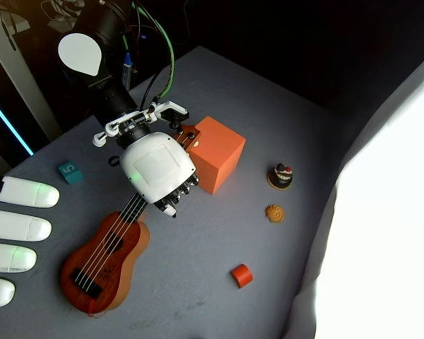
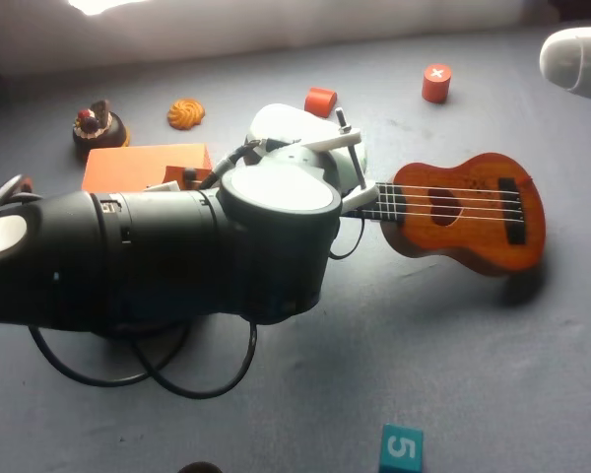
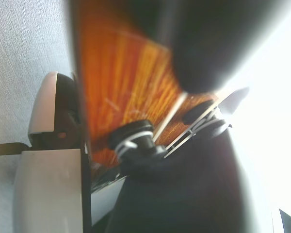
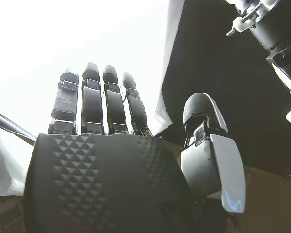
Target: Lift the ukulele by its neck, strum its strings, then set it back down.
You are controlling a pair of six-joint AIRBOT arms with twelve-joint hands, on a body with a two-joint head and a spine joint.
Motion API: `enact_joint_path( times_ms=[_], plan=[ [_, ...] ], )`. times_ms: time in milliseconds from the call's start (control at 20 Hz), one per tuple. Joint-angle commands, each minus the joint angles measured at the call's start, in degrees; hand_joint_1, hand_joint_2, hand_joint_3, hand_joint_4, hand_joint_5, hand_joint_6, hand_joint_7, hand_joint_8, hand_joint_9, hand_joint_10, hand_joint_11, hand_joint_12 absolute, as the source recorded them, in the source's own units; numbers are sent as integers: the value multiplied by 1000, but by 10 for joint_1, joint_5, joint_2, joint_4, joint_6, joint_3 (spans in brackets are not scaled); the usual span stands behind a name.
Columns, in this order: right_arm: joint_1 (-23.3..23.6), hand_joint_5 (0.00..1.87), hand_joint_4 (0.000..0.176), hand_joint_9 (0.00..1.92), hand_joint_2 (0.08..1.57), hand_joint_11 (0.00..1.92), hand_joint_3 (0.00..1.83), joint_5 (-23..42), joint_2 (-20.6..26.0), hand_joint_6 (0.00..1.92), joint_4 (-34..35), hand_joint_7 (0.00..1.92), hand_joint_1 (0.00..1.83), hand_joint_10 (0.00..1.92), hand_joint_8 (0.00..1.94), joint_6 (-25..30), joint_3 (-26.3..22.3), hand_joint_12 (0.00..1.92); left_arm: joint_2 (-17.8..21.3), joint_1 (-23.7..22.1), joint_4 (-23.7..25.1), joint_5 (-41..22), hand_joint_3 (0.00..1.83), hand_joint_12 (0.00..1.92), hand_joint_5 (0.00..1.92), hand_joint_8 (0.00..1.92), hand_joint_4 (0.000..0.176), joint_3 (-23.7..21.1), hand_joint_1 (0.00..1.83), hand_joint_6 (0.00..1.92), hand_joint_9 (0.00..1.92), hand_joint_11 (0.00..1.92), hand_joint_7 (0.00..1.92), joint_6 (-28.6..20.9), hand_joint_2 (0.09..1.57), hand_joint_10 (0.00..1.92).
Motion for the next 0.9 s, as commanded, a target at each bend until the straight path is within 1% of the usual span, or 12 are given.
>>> enact_joint_path(
  times_ms=[0, 100, 250, 350, 450, 600, 700, 750, 850],
  plan=[
    [7, 118, 0, 120, 1300, 15, 3, 59, 2, 10, -5, 130, 6, 15, 7, 1, 0, 8, 1, -10, 39, 7, 20, 1921, 1318, 1921, 15, -1, 1490, 1921, 1561, 1585, 1460, 8, 1220, 1921],
    [8, 120, 0, 126, 1301, 17, 2, 47, 2, 10, -6, 133, 10, 16, 5, 1, 0, 17, 4, -18, 31, 6, 18, 1921, 1304, 1921, 20, -3, 1494, 1921, 1541, 1567, 1438, 8, 1216, 1921],
    [10, 119, 0, 122, 1303, 6, 2, 16, 2, 8, -18, 124, 15, 14, 1, 5, 0, 22, 13, -32, 14, 4, 18, 1921, 1318, 1921, 22, -10, 1493, 1921, 1535, 1567, 1433, 11, 1219, 1921],
    [12, 111, 0, 118, 1304, 0, 0, -6, 2, 3, -27, 115, 8, 9, 2, 13, 0, 116, 21, -42, -2, 4, 16, 1921, 1314, 1921, 28, -15, 1501, 1921, 1523, 1550, 1423, 20, 1215, 1921],
    [12, 131, 0, 136, 1302, 0, 0, -29, 1, 9, -63, 130, 33, 15, 5, 40, 0, 167, 30, -55, -21, 4, 20, 1921, 1314, 1921, 35, -20, 1493, 1921, 1514, 1549, 1413, 40, 1223, 1921],
    [11, 132, 0, 136, 1306, 0, 1, -36, -1, 8, -63, 141, 27, 13, 7, 47, 0, 132, 43, -73, -45, 4, 19, 1921, 1322, 1921, 37, -27, 1478, 1921, 1508, 1542, 1417, 52, 1222, 1921],
    [11, 107, 0, 142, 1310, 0, 2, -40, -3, 2, -63, 138, 4, 14, 1, 63, 0, 185, 57, -85, -63, 4, 12, 1921, 1308, 1921, 44, -39, 1502, 1921, 1499, 1524, 1405, 56, 1207, 1921],
    [9, 108, 0, 140, 1307, 0, 0, -43, -5, 5, -63, 143, 18, 11, 4, 74, 0, 164, 64, -93, -75, 4, 13, 1921, 1310, 1921, 51, -46, 1492, 1921, 1495, 1530, 1402, 62, 1210, 1921],
    [6, 121, 0, 136, 1306, 0, 0, -44, -10, 10, -63, 151, 29, 9, 5, 78, 1, 158, 75, -103, -87, 4, 19, 1921, 1302, 1921, 52, -56, 1489, 1921, 1489, 1529, 1396, 68, 1221, 1921]
  ],
)
